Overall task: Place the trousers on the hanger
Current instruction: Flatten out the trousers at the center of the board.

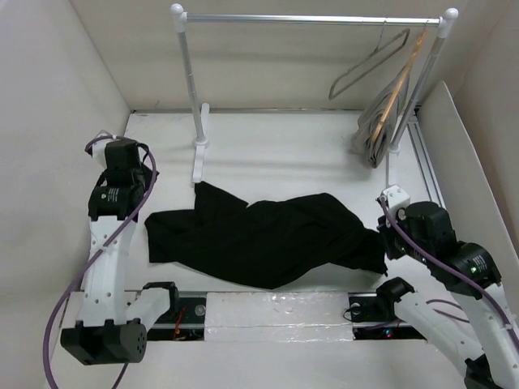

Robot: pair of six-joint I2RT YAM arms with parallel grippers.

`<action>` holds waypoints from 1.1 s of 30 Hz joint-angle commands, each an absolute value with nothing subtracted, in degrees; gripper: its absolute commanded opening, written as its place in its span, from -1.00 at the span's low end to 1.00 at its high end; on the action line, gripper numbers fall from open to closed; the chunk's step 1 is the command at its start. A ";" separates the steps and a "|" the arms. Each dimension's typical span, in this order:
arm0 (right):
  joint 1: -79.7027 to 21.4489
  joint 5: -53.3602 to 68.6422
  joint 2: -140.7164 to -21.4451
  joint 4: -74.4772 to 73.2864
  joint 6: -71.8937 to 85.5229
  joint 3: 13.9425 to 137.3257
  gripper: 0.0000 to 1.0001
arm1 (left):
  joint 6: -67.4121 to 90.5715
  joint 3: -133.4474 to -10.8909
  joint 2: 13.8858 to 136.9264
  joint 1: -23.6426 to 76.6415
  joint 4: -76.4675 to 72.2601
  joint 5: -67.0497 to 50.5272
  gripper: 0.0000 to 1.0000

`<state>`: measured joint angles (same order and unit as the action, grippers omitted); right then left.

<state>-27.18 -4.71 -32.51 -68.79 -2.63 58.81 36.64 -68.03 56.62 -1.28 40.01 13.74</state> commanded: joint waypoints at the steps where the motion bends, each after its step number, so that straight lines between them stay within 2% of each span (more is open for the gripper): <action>1: -27.07 -4.83 -30.51 -78.74 -4.83 63.88 -1.00 | 36.73 -68.82 56.70 -1.23 36.82 23.77 -1.00; 3: -27.07 -3.27 -29.10 -79.80 -6.41 64.25 -1.00 | 35.18 -67.33 54.51 -2.89 36.40 25.84 -1.00; 4: -27.07 -2.38 -28.22 -79.89 -6.94 64.34 -1.00 | 33.42 -66.28 53.88 -3.42 34.73 22.53 -0.89; 5: -27.07 -2.03 -28.30 -79.72 -7.03 64.34 -1.00 | 32.35 -64.79 54.05 -2.82 33.32 20.33 -0.57; 8: -27.07 -3.42 -32.32 -78.50 -8.61 63.64 -1.00 | 30.67 -63.28 59.74 0.60 28.92 9.43 -0.07; 11: -27.07 -5.36 -34.62 -72.89 -10.72 62.76 -1.00 | 29.62 -65.29 75.87 9.12 26.99 8.69 0.00; 12: -27.07 -3.97 -34.98 -70.08 -11.77 62.67 -1.00 | 27.79 -67.91 82.64 11.92 28.03 7.48 0.08; 14: -27.07 -3.61 -35.15 -68.92 -12.04 62.67 -1.00 | 27.16 -71.33 85.49 14.14 29.26 7.47 0.10; 16: -27.07 -2.55 -35.33 -66.63 -12.13 61.70 -1.00 | 25.76 -72.68 91.56 15.90 29.27 8.17 0.21; 22: -27.07 -0.44 -33.66 -62.23 -10.81 57.14 -1.00 | 23.47 -76.02 101.85 18.89 30.58 9.84 0.22; 26: -27.07 2.19 -33.31 -59.51 -9.58 55.20 -1.00 | 22.68 -78.92 109.75 24.15 32.95 15.46 0.23; 31: -27.07 2.64 -32.96 -58.01 -8.53 54.84 -1.00 | 23.20 -76.56 112.23 24.70 31.03 15.56 -0.04; 33: -27.07 2.11 -33.13 -57.48 -8.53 55.37 -1.00 | 23.29 -75.68 113.03 24.70 30.94 15.38 -0.05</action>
<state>-27.18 1.50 -33.69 -62.72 -9.63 54.57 23.81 -77.58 111.90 25.41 28.75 14.13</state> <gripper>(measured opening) 0.041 0.479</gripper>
